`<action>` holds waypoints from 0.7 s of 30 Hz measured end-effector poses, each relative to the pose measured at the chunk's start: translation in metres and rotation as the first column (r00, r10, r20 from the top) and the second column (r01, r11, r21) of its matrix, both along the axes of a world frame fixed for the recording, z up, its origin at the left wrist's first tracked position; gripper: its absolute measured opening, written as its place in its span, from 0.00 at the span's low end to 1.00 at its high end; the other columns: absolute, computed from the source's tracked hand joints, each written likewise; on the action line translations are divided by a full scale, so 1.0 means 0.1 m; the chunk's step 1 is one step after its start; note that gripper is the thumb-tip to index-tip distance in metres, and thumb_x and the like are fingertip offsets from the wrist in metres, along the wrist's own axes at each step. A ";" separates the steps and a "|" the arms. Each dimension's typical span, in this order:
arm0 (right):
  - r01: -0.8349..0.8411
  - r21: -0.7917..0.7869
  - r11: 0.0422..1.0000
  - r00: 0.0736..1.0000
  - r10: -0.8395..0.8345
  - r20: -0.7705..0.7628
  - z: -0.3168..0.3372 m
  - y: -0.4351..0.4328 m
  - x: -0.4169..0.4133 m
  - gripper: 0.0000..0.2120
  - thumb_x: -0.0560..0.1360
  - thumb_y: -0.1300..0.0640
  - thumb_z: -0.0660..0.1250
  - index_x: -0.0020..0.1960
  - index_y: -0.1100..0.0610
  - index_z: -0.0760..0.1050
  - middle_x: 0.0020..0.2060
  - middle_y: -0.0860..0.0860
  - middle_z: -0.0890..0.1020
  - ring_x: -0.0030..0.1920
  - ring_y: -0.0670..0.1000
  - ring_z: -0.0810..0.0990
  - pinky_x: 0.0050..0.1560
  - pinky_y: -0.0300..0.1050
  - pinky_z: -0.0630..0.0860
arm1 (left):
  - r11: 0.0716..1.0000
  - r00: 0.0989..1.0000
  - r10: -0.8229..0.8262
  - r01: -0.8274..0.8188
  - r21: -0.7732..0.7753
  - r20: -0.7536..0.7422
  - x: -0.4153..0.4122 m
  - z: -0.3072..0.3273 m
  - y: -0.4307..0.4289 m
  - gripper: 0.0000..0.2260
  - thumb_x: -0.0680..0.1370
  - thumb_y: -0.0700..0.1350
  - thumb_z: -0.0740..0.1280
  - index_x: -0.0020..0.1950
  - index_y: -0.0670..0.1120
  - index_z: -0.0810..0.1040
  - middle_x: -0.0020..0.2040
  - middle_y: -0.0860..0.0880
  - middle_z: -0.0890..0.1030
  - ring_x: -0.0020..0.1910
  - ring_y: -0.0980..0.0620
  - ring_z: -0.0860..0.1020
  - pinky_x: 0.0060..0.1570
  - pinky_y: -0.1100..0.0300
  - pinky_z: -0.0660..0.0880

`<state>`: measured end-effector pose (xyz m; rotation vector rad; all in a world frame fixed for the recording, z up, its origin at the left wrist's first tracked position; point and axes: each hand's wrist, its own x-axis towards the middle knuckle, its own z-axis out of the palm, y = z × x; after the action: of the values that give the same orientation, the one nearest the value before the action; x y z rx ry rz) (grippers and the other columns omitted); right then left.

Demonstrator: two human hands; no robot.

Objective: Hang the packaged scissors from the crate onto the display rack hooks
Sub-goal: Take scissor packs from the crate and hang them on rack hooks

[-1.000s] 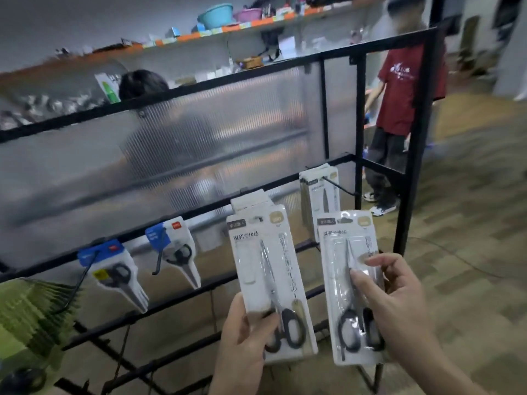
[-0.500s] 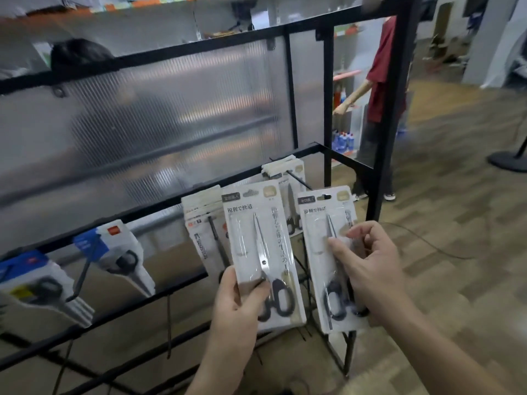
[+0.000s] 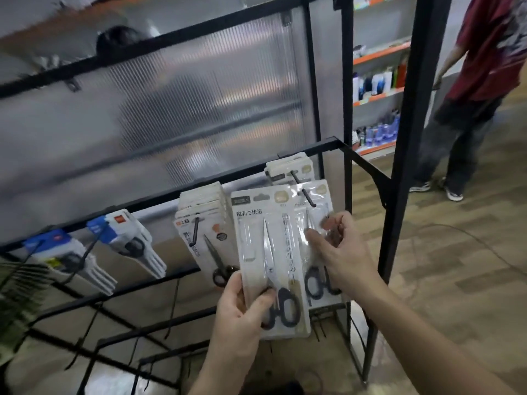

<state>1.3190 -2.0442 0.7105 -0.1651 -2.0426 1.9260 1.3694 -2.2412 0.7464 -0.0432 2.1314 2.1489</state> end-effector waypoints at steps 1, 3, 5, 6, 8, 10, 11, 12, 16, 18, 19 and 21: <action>-0.024 -0.015 1.000 0.999 0.024 0.025 0.00 0.00 -0.08 0.10 0.79 0.49 0.71 0.52 0.50 0.71 0.38 0.50 0.75 0.34 0.43 0.74 0.35 0.37 0.74 | 1.000 1.000 0.013 -0.013 0.012 0.010 0.00 -0.01 0.02 0.11 0.79 0.30 0.67 0.56 0.42 0.80 0.41 0.45 0.86 0.39 0.53 0.84 0.37 0.65 0.78; -0.037 0.001 0.999 0.998 0.036 0.048 -0.01 0.01 -0.23 0.10 0.79 0.49 0.71 0.51 0.51 0.70 0.39 0.51 0.75 0.38 0.47 0.75 0.39 0.42 0.75 | 0.999 0.999 0.039 -0.040 0.021 0.024 -0.01 -0.04 0.04 0.11 0.78 0.29 0.67 0.55 0.41 0.81 0.42 0.44 0.87 0.41 0.51 0.85 0.38 0.64 0.79; -0.040 0.010 0.999 0.998 0.040 0.048 -0.02 0.04 -0.37 0.11 0.80 0.50 0.70 0.50 0.52 0.69 0.39 0.51 0.74 0.37 0.48 0.73 0.39 0.43 0.74 | 0.998 0.998 0.058 -0.058 0.008 0.029 -0.02 -0.07 0.05 0.11 0.78 0.29 0.67 0.55 0.42 0.81 0.44 0.45 0.87 0.43 0.51 0.86 0.40 0.63 0.80; -0.042 0.003 0.999 0.998 0.042 0.054 -0.02 0.05 -0.43 0.11 0.80 0.51 0.70 0.50 0.53 0.69 0.38 0.51 0.73 0.35 0.47 0.72 0.37 0.42 0.73 | 0.998 0.998 0.058 -0.058 0.001 0.033 -0.01 -0.08 0.06 0.11 0.78 0.29 0.68 0.55 0.43 0.82 0.44 0.46 0.87 0.44 0.51 0.86 0.42 0.62 0.80; -0.050 -0.014 0.999 0.996 0.051 0.071 -0.01 0.06 -0.55 0.11 0.80 0.52 0.70 0.48 0.53 0.68 0.38 0.52 0.74 0.33 0.46 0.71 0.34 0.40 0.72 | 0.998 0.998 0.056 -0.056 -0.004 0.038 0.01 -0.12 0.08 0.12 0.78 0.30 0.68 0.56 0.44 0.82 0.46 0.46 0.88 0.47 0.49 0.86 0.45 0.60 0.80; -0.055 -0.020 0.998 0.994 0.057 0.091 -0.01 0.06 -0.66 0.12 0.79 0.53 0.72 0.47 0.52 0.67 0.39 0.56 0.76 0.35 0.51 0.74 0.35 0.44 0.75 | 0.999 0.998 0.051 -0.050 -0.007 0.039 0.03 -0.14 0.09 0.10 0.78 0.33 0.71 0.54 0.47 0.84 0.48 0.45 0.87 0.48 0.48 0.86 0.47 0.57 0.80; -0.058 -0.022 0.998 0.993 0.060 0.097 -0.01 0.07 -0.71 0.13 0.78 0.55 0.72 0.46 0.52 0.67 0.41 0.58 0.77 0.37 0.53 0.75 0.38 0.47 0.76 | 0.999 0.999 0.037 -0.037 -0.010 0.036 0.04 -0.15 0.09 0.09 0.77 0.36 0.73 0.53 0.49 0.85 0.49 0.45 0.87 0.49 0.48 0.86 0.49 0.55 0.80; -0.056 -0.019 0.998 0.993 0.058 0.102 -0.02 0.07 -0.75 0.12 0.78 0.56 0.72 0.46 0.53 0.67 0.41 0.57 0.77 0.38 0.53 0.76 0.39 0.48 0.77 | 1.000 0.999 0.023 -0.023 -0.005 0.037 0.05 -0.14 0.09 0.08 0.76 0.38 0.75 0.52 0.50 0.86 0.49 0.44 0.87 0.50 0.47 0.85 0.50 0.55 0.80; -0.027 0.058 0.998 0.995 0.022 0.098 0.03 0.11 -0.88 0.11 0.79 0.60 0.70 0.47 0.56 0.67 0.38 0.50 0.73 0.32 0.43 0.71 0.29 0.33 0.70 | 0.998 0.998 -0.027 0.022 0.067 0.064 0.07 -0.10 0.10 0.17 0.69 0.41 0.73 0.58 0.45 0.82 0.50 0.46 0.88 0.50 0.51 0.86 0.45 0.64 0.81; -0.023 0.093 0.995 0.994 0.014 0.105 0.05 0.13 -0.93 0.12 0.79 0.61 0.71 0.47 0.56 0.67 0.39 0.50 0.73 0.33 0.44 0.70 0.27 0.31 0.69 | 0.998 0.998 -0.030 0.028 0.047 0.054 0.06 -0.11 0.11 0.20 0.68 0.41 0.73 0.60 0.43 0.81 0.50 0.45 0.88 0.50 0.51 0.86 0.45 0.64 0.81; -0.029 0.104 0.994 0.993 0.017 0.113 0.06 0.14 -0.94 0.12 0.78 0.60 0.71 0.46 0.55 0.66 0.40 0.51 0.74 0.34 0.46 0.71 0.28 0.33 0.69 | 0.999 0.999 -0.030 0.029 0.035 0.041 0.05 -0.12 0.10 0.20 0.68 0.41 0.73 0.60 0.43 0.81 0.51 0.45 0.88 0.50 0.50 0.86 0.46 0.63 0.81; -0.026 0.143 0.989 0.993 0.009 0.116 0.06 0.15 -0.97 0.13 0.78 0.60 0.72 0.46 0.53 0.67 0.43 0.53 0.76 0.36 0.50 0.73 0.30 0.40 0.69 | 0.999 0.999 -0.030 0.030 0.022 0.014 0.03 -0.13 0.12 0.18 0.69 0.41 0.73 0.59 0.43 0.82 0.51 0.44 0.88 0.51 0.49 0.86 0.47 0.63 0.81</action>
<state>1.2223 -2.0291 0.7164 -0.2285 -2.2566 1.8080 1.3721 -2.2292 0.7331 -0.0245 2.0869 2.1484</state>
